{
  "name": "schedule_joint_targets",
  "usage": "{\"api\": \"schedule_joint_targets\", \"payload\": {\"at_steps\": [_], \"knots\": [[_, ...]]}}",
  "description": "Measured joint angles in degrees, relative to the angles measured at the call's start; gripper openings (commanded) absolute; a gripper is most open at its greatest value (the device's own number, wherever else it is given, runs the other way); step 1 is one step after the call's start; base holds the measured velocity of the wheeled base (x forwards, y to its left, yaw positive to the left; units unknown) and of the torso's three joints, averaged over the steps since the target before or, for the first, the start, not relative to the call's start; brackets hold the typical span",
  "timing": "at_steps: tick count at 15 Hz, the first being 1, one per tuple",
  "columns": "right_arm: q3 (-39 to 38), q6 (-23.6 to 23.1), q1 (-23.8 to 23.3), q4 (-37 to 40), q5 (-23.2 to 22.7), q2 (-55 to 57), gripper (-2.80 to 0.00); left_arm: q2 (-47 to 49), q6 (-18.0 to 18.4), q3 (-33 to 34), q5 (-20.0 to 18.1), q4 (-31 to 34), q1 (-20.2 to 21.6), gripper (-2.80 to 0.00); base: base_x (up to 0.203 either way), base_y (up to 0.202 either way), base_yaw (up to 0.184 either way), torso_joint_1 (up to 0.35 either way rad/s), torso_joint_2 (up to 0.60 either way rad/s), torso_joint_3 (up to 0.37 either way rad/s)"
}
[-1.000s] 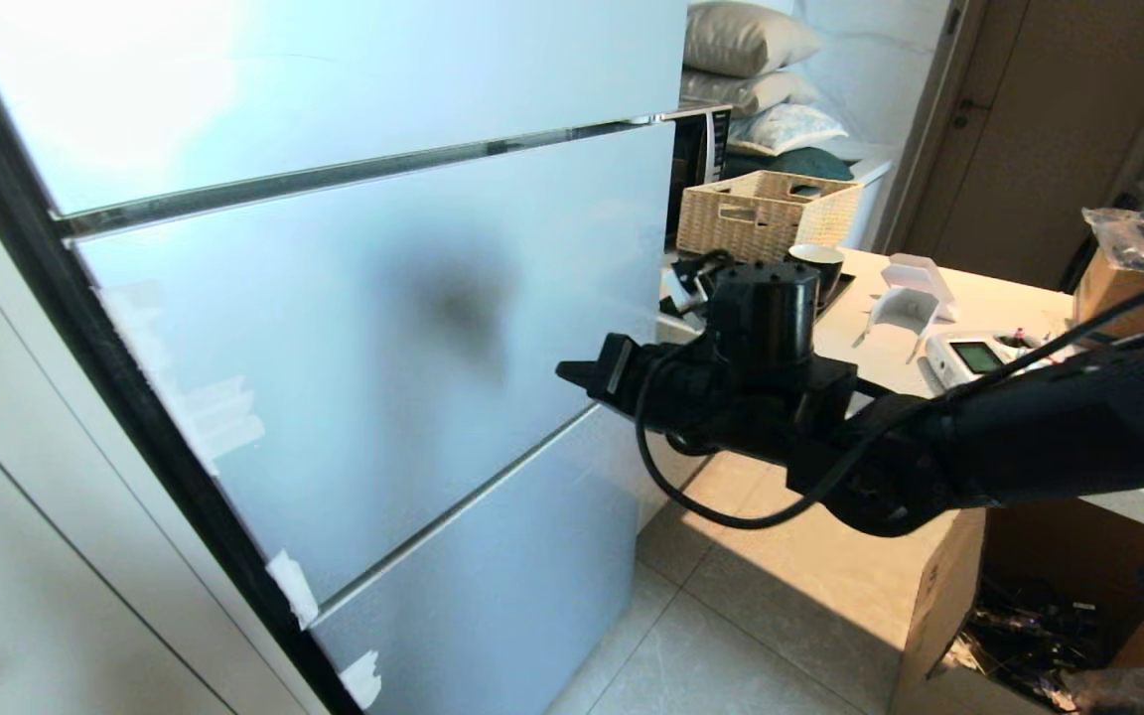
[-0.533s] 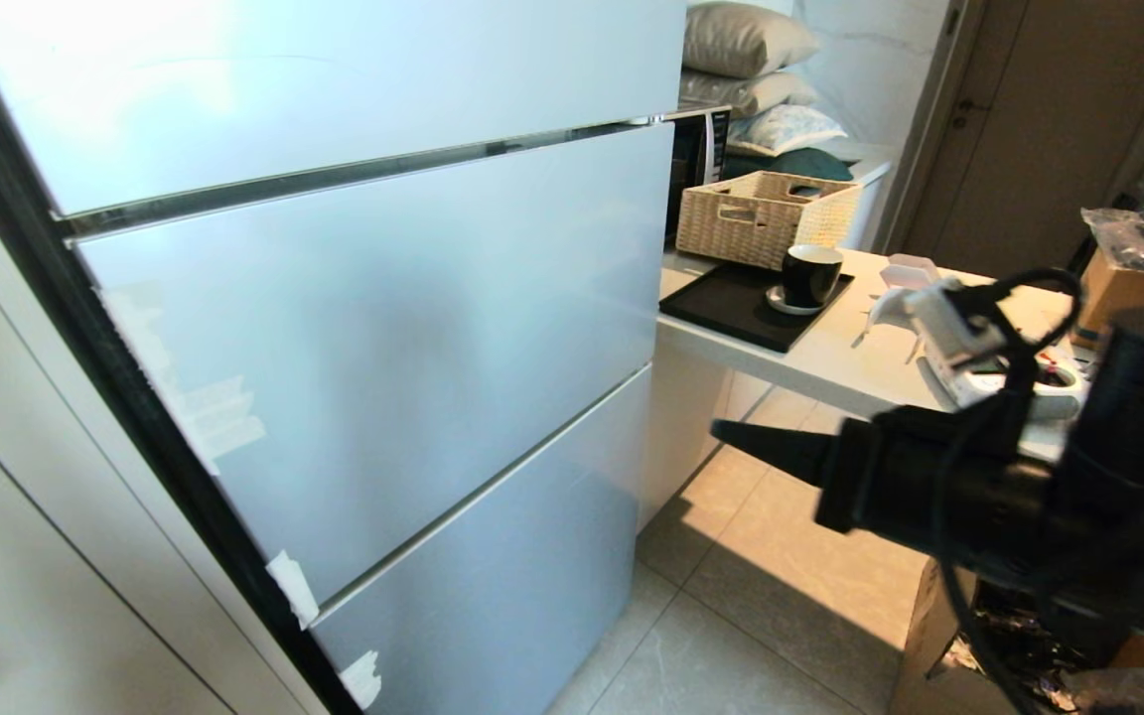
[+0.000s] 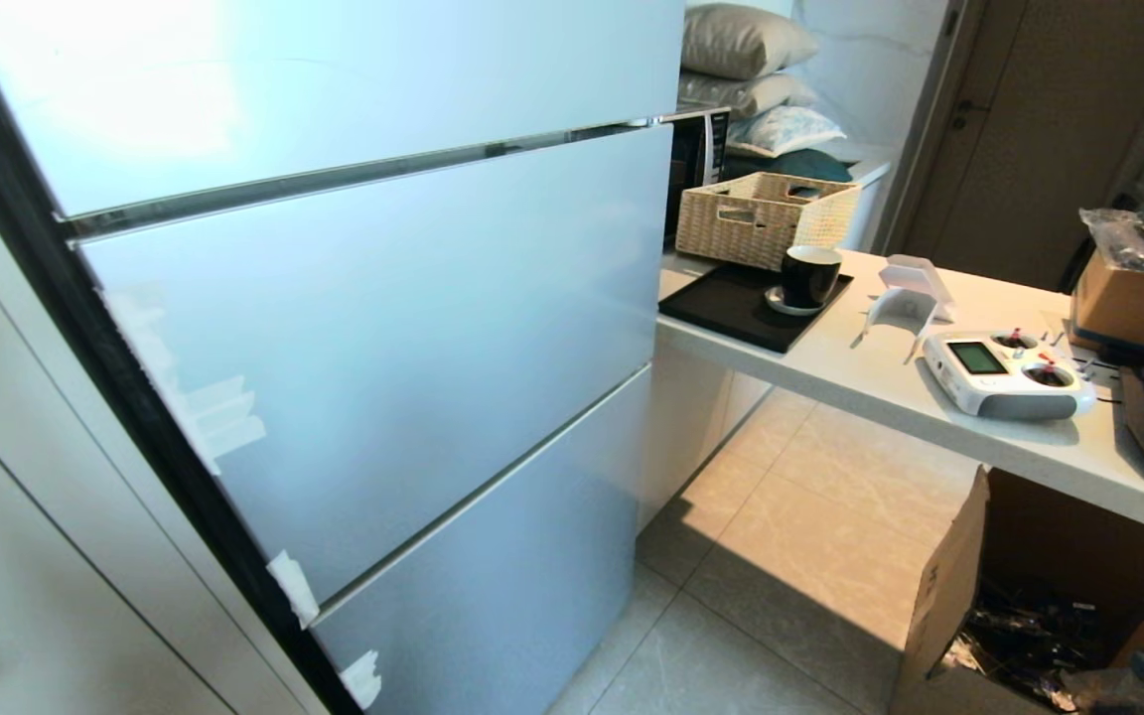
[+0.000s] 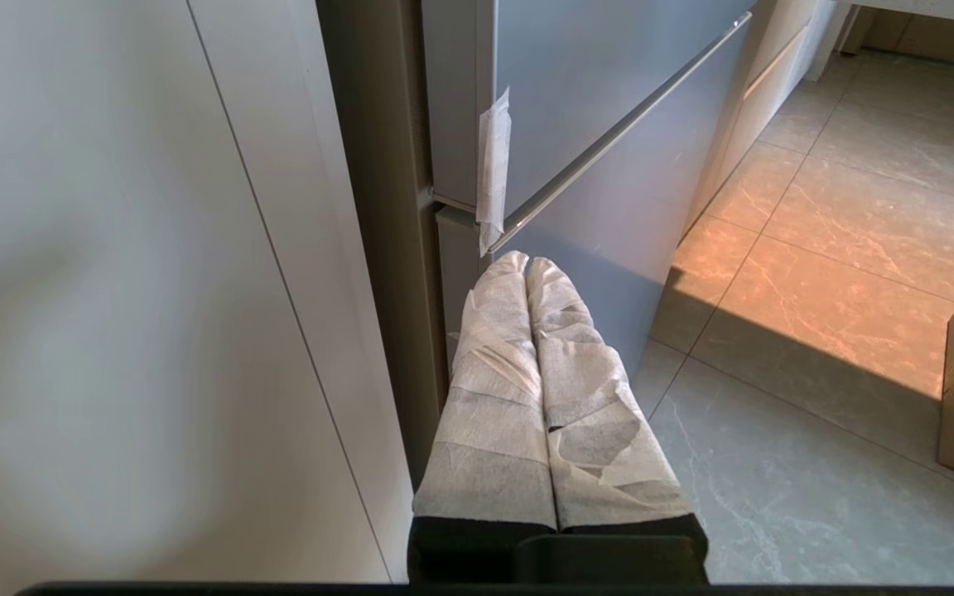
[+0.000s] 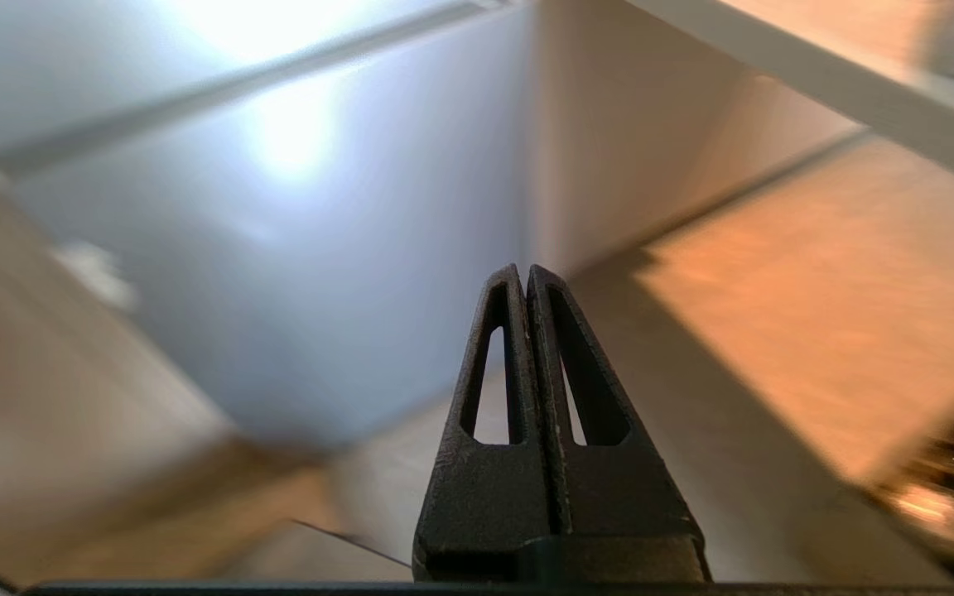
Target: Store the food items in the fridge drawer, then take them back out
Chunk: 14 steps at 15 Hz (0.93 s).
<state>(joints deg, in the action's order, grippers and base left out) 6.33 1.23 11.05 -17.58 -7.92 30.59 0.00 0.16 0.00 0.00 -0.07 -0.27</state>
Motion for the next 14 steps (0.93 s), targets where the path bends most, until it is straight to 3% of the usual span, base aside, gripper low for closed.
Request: {"api": "schedule_joint_targets", "payload": {"at_steps": [4,7,10,14], "knots": [[-5.54,-7.59,-6.8,17.09,6.5,-12.24,-2.8,0.0,0.0,0.0,0.0,0.0,0.0,-2.8,0.0,0.0,0.0,0.0,0.0,0.0],[-6.15,-8.34,-11.27,17.74,6.3,-17.4,-2.8,0.0,0.01,0.0,0.0,0.0,0.0,-2.8,0.0,0.0,0.0,0.0,0.0,0.0],[-6.26,-9.3,-11.49,17.71,6.16,-26.0,-2.8,0.0,-0.01,0.0,0.0,0.0,0.02,-2.8,0.0,0.0,0.0,0.0,0.0,0.0],[-6.33,-6.29,-11.16,17.77,6.24,-29.86,-2.8,0.0,-0.05,0.0,0.0,0.0,0.0,-2.8,0.0,0.0,0.0,0.0,0.0,0.0]]}}
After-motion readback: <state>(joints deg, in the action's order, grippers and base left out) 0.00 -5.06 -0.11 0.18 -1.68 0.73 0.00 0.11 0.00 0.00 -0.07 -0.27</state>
